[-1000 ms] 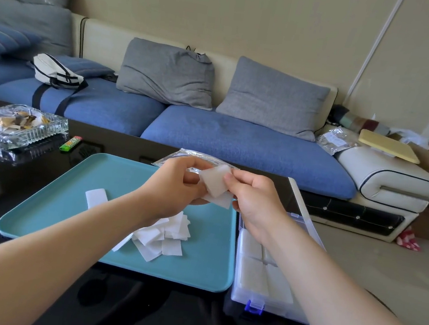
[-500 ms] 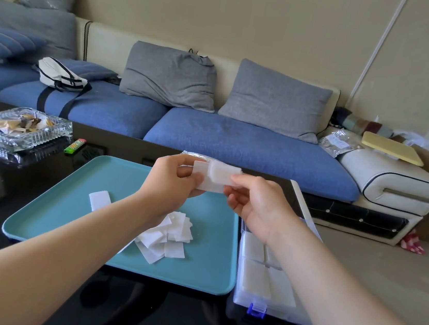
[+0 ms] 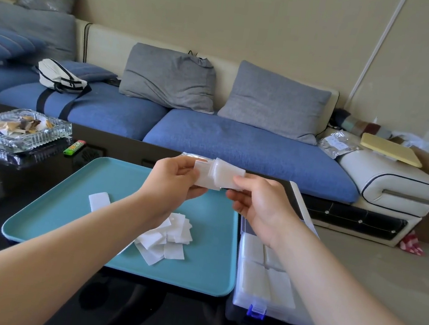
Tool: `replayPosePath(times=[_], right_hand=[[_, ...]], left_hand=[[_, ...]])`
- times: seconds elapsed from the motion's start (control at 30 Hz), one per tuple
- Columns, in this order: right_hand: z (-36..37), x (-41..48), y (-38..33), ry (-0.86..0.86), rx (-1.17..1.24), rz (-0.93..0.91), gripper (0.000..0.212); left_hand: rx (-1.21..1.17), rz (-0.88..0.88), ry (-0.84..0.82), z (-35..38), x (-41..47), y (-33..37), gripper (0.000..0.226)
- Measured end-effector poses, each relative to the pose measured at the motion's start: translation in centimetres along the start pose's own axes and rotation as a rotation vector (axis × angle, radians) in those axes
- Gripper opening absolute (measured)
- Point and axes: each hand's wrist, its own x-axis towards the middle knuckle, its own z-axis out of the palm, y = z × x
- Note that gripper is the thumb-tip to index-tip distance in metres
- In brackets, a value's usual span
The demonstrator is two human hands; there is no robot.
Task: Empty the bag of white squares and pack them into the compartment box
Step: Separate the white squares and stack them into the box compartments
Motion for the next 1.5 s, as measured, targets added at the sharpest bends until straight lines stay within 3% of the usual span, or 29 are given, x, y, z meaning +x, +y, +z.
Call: replayPosePath(times=[0.1,0.23,0.33,0.47,0.5,0.6,0.7,0.83,0.9,0.97,1.07,1.3,1.43,1.5], right_hand=[[0.4,0.0,0.2,-0.042,-0.06,-0.044,0.014],[0.9,-0.5,0.6,0.054,-0.154,-0.087,0.012],[0.8,-0.6,0.6,0.088,-0.338,-0.152,0.015],[0.3,-0.6,0.9,-0.022,-0.832,-0.45,0.073],[0.2,-0.6,1.1,-0.069,-0.897,-0.525,0.077],[-0.1,-0.3,1.8,-0.115,-0.998,-0.708,0.048],[-0.4,-0.2,1.9,-0.162,-1.008,-0.738,0.03],[-0.6,-0.1,1.6,-0.162,-0.968,-0.793,0.032],[-0.5,-0.3,1.5,-0.176,-0.933,-0.827,0.038],[-0.3,-0.6,1.4,-0.21,-0.907,-0.838,0.041],[0.1,-1.0,1.3,-0.266,-0.901,-0.837,0.041],[0.4,-1.1,1.3,-0.289,-0.901,-0.908,0.043],[0.5,-1.1,1.5,-0.277,-0.933,-0.944,0.041],[0.5,-1.0,1.5,-0.264,-0.989,-0.984,0.037]], left_hand=[[-0.008,-0.024,-0.073,0.5,-0.1,0.3,0.027],[-0.152,-0.101,-0.116,1.4,-0.5,0.7,0.034],[-0.057,-0.057,-0.106,1.3,-0.6,0.4,0.021],[0.053,-0.077,-0.083,0.9,-0.5,0.2,0.021],[0.069,-0.089,-0.084,0.9,-0.5,0.3,0.022],[0.059,-0.118,-0.096,0.9,-0.8,0.4,0.023],[-0.004,-0.177,-0.13,1.1,-0.8,0.5,0.023],[-0.171,-0.336,-0.198,0.9,-1.0,1.6,0.023],[-0.242,-0.42,-0.289,0.4,-1.3,2.2,0.034],[-0.289,-0.451,-0.418,-0.1,-1.6,2.6,0.048],[-0.332,-0.463,-0.504,-0.3,-2.0,3.0,0.043],[-0.199,-0.407,-0.475,0.3,-1.6,2.1,0.024],[-0.179,-0.398,-0.441,0.4,-1.4,1.5,0.041],[-0.188,-0.398,-0.439,0.5,-1.3,1.5,0.038]])
